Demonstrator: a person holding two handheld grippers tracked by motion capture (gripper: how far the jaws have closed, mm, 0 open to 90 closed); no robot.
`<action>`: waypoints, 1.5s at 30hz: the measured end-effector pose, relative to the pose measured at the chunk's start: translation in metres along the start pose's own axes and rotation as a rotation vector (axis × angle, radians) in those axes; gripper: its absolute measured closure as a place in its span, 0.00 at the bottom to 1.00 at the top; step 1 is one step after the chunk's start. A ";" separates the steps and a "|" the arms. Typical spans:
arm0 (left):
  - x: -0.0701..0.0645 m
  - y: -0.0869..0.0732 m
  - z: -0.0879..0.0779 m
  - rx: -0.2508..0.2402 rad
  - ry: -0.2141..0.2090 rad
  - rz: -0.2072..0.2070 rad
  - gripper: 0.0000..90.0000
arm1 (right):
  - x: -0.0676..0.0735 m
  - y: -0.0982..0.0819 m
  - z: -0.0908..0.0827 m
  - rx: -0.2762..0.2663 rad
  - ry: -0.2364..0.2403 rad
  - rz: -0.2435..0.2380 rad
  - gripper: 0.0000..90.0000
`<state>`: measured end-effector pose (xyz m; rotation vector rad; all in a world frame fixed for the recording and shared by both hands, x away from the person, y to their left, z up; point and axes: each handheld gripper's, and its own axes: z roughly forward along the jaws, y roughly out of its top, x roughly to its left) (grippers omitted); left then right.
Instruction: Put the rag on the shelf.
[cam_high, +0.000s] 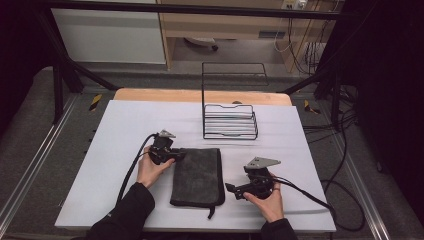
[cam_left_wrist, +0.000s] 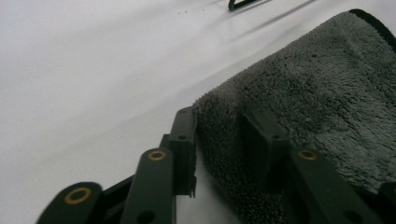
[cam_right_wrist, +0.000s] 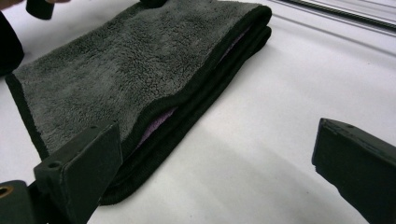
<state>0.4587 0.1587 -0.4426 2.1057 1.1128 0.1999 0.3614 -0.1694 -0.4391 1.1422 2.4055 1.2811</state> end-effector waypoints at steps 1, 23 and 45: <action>0.000 -0.001 0.000 -0.002 -0.006 -0.007 0.76 | 0.000 0.001 0.000 -0.003 0.001 0.001 0.03; -0.003 -0.007 0.002 -0.030 0.000 0.016 0.84 | -0.016 0.068 0.061 -0.002 -0.088 0.087 0.23; -0.001 -0.008 0.002 -0.038 -0.016 0.019 0.84 | -0.029 0.067 0.092 0.114 -0.047 0.162 0.67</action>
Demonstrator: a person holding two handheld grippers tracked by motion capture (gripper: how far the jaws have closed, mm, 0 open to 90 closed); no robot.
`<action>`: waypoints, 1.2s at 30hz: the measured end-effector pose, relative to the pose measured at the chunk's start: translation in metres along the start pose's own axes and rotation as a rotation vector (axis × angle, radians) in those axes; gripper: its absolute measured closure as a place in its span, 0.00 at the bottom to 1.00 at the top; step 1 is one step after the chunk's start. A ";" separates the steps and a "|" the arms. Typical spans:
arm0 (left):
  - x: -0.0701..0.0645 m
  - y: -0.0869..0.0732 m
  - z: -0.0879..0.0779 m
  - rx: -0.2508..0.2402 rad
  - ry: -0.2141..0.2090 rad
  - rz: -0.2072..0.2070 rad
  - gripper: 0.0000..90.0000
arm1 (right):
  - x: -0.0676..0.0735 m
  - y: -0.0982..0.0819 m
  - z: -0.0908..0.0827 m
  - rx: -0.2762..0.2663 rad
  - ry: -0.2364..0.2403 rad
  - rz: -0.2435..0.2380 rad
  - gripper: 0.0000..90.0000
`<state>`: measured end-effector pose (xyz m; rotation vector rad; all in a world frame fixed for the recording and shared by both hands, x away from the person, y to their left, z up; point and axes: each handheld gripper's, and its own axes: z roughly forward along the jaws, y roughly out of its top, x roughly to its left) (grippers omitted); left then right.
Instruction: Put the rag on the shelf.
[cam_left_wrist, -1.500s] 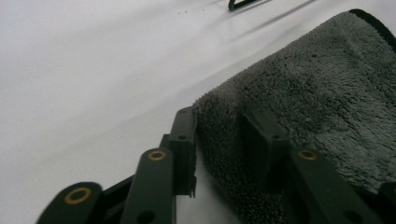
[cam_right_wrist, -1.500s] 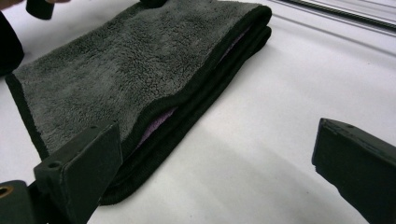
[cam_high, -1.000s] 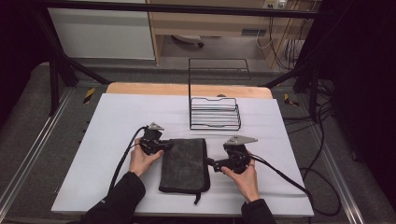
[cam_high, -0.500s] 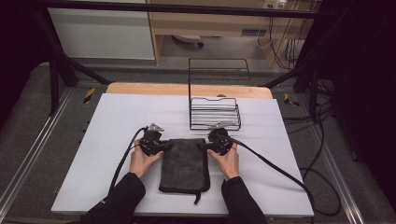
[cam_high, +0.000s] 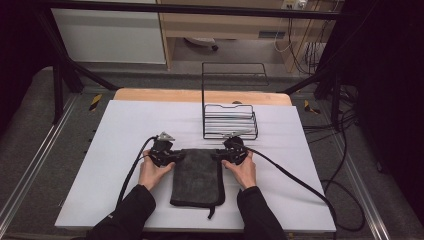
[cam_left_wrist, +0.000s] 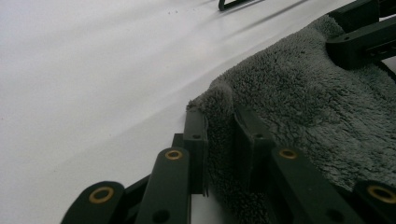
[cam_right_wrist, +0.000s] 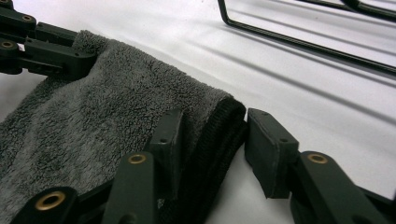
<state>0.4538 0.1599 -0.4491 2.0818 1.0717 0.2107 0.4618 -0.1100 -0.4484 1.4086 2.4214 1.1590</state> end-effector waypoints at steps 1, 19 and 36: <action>0.000 0.000 0.000 0.000 -0.001 0.000 0.84 | 0.000 0.000 0.000 0.004 0.006 0.007 0.71; 0.005 -0.001 -0.004 -0.015 -0.037 -0.048 0.88 | 0.001 0.001 -0.010 -0.025 0.076 0.039 0.90; -0.006 0.005 -0.041 -0.132 -0.061 0.006 0.89 | 0.020 0.001 -0.048 -0.159 0.116 -0.023 0.91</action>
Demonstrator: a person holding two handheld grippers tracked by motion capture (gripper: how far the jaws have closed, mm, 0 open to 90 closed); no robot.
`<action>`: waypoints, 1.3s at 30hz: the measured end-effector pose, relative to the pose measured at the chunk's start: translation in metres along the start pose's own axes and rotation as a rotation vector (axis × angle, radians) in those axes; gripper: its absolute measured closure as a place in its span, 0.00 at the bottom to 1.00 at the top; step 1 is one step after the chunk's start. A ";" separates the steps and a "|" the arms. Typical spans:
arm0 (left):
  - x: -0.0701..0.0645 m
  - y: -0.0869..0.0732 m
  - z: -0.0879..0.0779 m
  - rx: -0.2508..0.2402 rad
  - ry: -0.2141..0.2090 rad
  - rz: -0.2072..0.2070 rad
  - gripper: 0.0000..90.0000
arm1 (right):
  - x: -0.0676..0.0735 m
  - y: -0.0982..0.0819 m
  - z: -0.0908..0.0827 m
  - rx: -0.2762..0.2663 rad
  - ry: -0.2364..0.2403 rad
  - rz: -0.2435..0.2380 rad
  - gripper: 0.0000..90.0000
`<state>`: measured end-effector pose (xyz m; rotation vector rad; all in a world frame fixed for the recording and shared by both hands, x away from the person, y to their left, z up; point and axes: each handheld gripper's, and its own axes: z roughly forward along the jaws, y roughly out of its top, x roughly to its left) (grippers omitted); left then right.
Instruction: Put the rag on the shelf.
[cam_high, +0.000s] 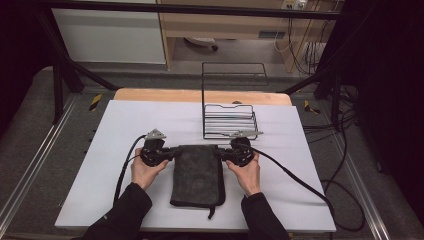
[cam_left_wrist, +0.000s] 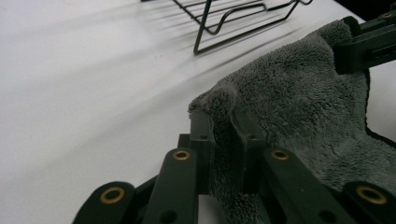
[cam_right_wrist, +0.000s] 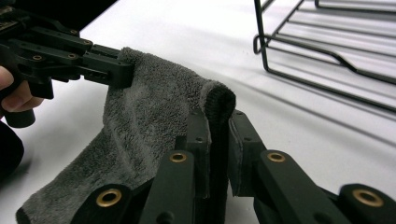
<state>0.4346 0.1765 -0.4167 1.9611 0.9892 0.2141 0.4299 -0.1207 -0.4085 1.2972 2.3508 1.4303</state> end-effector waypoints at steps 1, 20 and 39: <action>-0.001 0.000 -0.001 -0.004 0.000 0.004 0.89 | 0.000 0.000 0.000 0.000 0.000 0.000 0.91; -0.023 0.012 -0.036 -0.096 -0.017 0.061 0.90 | 0.019 0.003 -0.031 -0.129 0.027 -0.060 0.91; -0.045 0.027 -0.065 -0.211 -0.005 0.120 0.90 | 0.037 0.015 -0.061 -0.252 0.024 -0.149 0.91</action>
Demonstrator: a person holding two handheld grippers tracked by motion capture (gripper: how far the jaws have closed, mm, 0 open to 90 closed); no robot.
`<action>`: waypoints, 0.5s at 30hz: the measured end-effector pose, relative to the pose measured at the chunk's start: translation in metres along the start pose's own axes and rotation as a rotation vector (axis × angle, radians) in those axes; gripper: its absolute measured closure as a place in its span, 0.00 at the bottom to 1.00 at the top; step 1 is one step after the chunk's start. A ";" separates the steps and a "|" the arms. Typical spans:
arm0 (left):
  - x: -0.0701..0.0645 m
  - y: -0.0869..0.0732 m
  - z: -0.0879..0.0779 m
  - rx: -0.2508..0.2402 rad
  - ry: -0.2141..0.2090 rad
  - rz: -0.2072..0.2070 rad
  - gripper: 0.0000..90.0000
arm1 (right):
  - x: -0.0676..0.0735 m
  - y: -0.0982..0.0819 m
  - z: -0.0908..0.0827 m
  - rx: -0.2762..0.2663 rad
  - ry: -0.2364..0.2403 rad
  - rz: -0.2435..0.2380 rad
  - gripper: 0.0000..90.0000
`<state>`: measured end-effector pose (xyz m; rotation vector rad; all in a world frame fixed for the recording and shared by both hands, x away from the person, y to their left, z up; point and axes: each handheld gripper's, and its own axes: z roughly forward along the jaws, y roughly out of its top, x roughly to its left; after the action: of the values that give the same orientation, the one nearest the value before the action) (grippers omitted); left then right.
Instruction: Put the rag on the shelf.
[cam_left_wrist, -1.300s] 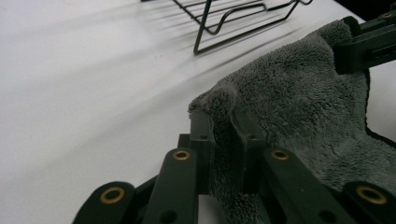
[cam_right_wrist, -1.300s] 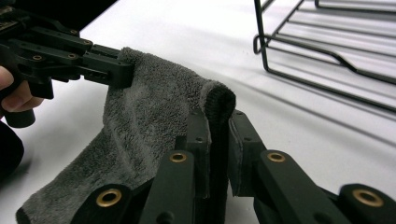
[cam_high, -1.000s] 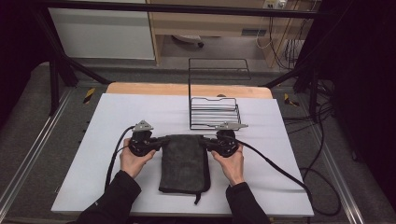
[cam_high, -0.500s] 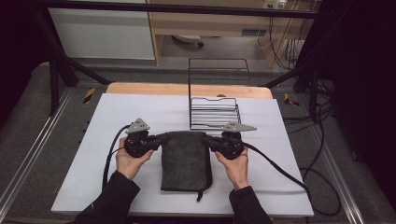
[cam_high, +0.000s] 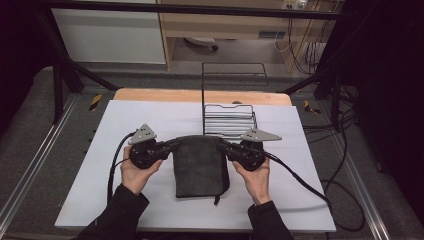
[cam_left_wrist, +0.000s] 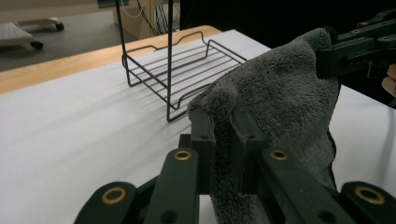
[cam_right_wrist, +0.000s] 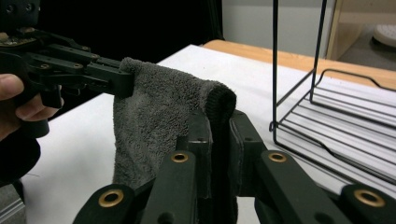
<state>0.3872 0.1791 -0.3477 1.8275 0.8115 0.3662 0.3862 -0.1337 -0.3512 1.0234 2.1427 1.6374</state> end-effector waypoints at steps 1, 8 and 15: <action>-0.001 0.001 -0.001 -0.006 -0.001 0.000 0.90 | 0.002 0.002 -0.003 -0.012 0.003 -0.011 0.91; -0.011 0.013 -0.010 -0.048 -0.006 0.023 0.90 | 0.010 0.012 -0.015 -0.048 -0.011 -0.051 0.91; -0.017 0.027 -0.012 -0.085 -0.009 0.043 0.90 | 0.012 0.022 -0.029 -0.103 -0.025 -0.077 0.91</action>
<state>0.3776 0.1695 -0.3160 1.7679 0.7405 0.4143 0.3687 -0.1451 -0.3188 0.9150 2.0323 1.6712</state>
